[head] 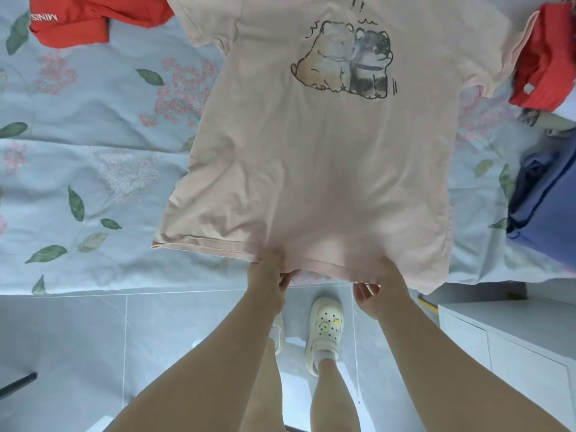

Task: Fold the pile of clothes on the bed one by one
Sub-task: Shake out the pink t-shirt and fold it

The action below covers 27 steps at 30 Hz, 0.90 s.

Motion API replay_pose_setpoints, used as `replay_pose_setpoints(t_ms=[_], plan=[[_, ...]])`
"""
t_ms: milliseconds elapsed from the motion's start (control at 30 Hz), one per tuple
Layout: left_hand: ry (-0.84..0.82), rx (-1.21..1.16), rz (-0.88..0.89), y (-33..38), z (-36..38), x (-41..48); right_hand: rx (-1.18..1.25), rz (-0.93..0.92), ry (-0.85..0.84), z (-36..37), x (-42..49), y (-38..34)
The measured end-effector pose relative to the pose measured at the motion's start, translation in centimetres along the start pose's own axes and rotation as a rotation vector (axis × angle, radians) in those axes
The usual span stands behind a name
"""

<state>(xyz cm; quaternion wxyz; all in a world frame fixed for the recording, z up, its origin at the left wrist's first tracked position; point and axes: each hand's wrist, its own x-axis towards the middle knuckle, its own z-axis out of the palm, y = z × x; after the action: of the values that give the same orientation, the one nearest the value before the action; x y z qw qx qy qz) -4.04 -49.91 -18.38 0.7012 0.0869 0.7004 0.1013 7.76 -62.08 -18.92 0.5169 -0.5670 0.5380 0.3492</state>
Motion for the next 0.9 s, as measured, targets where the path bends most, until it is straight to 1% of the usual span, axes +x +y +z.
replay_pose_setpoints(t_ms=[100, 167, 267, 367, 433, 500, 533, 567, 600, 633, 667, 700, 733, 767, 800, 833, 867, 900], plan=[[-0.124, 0.172, -0.077, -1.8, 1.2, -0.7, 0.080, -0.006, 0.014, -1.5, 0.9, -1.6], [-0.135, 0.301, -0.092, -2.8, 2.1, -0.9, 0.133, -0.014, 0.029, -2.5, 1.4, -3.0], [-0.014, 0.353, -0.066, -3.5, 2.5, -0.9, 0.120, -0.024, 0.044, -3.9, 2.0, -5.0], [0.110, 0.383, -0.015, -3.8, 2.1, -1.0, 0.088, -0.038, 0.161, -5.6, 2.8, -5.6], [0.161, 0.411, 0.012, -3.9, 1.9, -1.2, 0.066, -0.085, 0.200, -6.5, 2.7, -5.7], [0.218, 0.411, 0.032, -4.1, 2.2, -1.7, -0.025, -0.141, 0.220, -7.0, 2.5, -5.7], [0.263, 0.423, 0.064, -4.3, 2.4, -1.9, -0.076, -0.196, 0.252, -7.0, 2.6, -5.7], [0.341, 0.497, 0.135, -4.4, 2.5, -2.0, -0.115, -0.269, 0.300, -7.2, 2.5, -5.8], [0.413, 0.620, 0.253, -4.7, 2.8, -2.3, -0.172, -0.336, 0.344, -7.2, 2.4, -5.9], [0.453, 0.764, 0.413, -5.0, 3.2, -2.8, -0.243, -0.398, 0.388, -7.2, 2.3, -6.1], [0.450, 0.911, 0.600, -5.3, 3.8, -3.5, -0.341, -0.477, 0.425, -7.2, 2.0, -6.3], [0.409, 1.069, 0.795, -5.5, 4.3, -3.7, -0.490, -0.575, 0.434, -6.9, 1.4, -6.3], [0.335, 1.258, 0.945, -5.7, 4.8, -3.7, -0.669, -0.712, 0.400, -6.6, 0.9, -6.4], [0.239, 1.477, 1.006, -5.7, 5.0, -3.1, -0.880, -0.871, 0.317, -6.0, 0.4, -6.1], [0.147, 1.686, 0.985, -5.6, 5.2, -2.5, -1.110, -0.993, 0.192, -5.4, 0.1, -5.7], [0.064, 1.861, 0.913, -5.4, 5.2, -1.7, -1.339, -1.057, 0.049, -4.8, 0.1, -5.1], [0.007, 1.974, 0.843, -5.3, 5.1, -1.3, -1.549, -1.070, -0.074, -4.1, 0.2, -4.5], [-0.020, 2.024, 0.808, -5.2, 4.8, -1.0, -1.718, -1.051, -0.153, -3.7, 0.5, -4.0]])
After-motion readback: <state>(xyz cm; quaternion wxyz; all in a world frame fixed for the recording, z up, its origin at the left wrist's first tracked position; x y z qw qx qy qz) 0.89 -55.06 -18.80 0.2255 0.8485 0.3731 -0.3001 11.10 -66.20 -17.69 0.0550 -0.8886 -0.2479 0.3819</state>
